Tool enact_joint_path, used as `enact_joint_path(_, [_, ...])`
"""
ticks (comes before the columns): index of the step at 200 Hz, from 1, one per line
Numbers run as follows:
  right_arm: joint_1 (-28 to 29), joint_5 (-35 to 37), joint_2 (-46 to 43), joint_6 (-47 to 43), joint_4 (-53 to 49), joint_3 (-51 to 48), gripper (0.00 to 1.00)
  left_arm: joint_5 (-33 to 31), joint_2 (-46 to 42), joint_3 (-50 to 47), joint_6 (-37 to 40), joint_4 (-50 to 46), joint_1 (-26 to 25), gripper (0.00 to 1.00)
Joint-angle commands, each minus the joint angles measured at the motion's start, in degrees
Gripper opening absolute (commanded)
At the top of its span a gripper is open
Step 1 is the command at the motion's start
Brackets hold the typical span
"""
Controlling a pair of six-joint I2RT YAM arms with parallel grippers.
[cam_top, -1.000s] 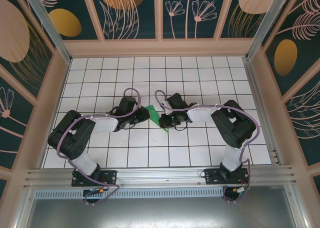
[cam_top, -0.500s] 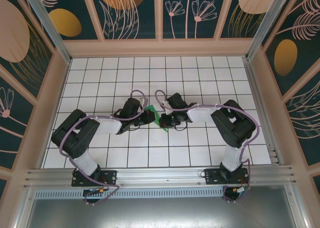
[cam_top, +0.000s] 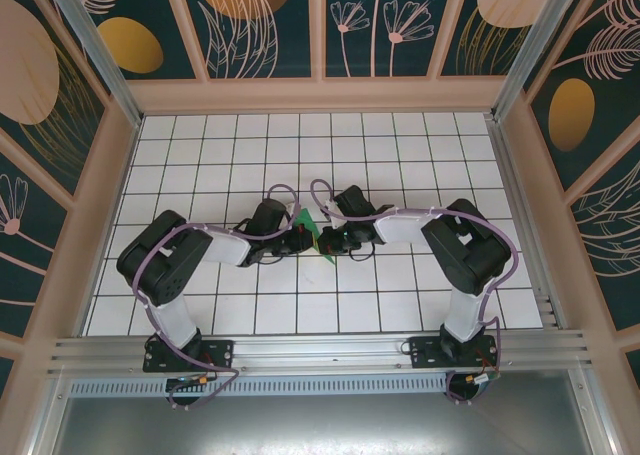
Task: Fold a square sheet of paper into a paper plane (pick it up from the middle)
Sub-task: Fold the wing for the fifth time at the center of the table.
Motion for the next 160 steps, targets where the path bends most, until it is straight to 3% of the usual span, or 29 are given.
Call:
enact_joint_path(1, [0.3, 4.5, 3.7, -0.1, -5.1, -2.6, 0.00, -7.7, 1.4, 1.8, -0.1, -5.4, -0.2, 0.03])
enact_joint_path(46, [0.2, 7.2, 3.5, -1.4, -7.2, -5.3, 0.00, -16.9, 1.7, 4.1, -0.9, -14.5, 1.4, 0.02])
enact_joint_path(160, [0.1, 7.9, 4.0, -2.0, -8.0, -8.4, 0.00, -14.8, 3.6, 8.4, 5.4, -16.4, 13.1, 0.05])
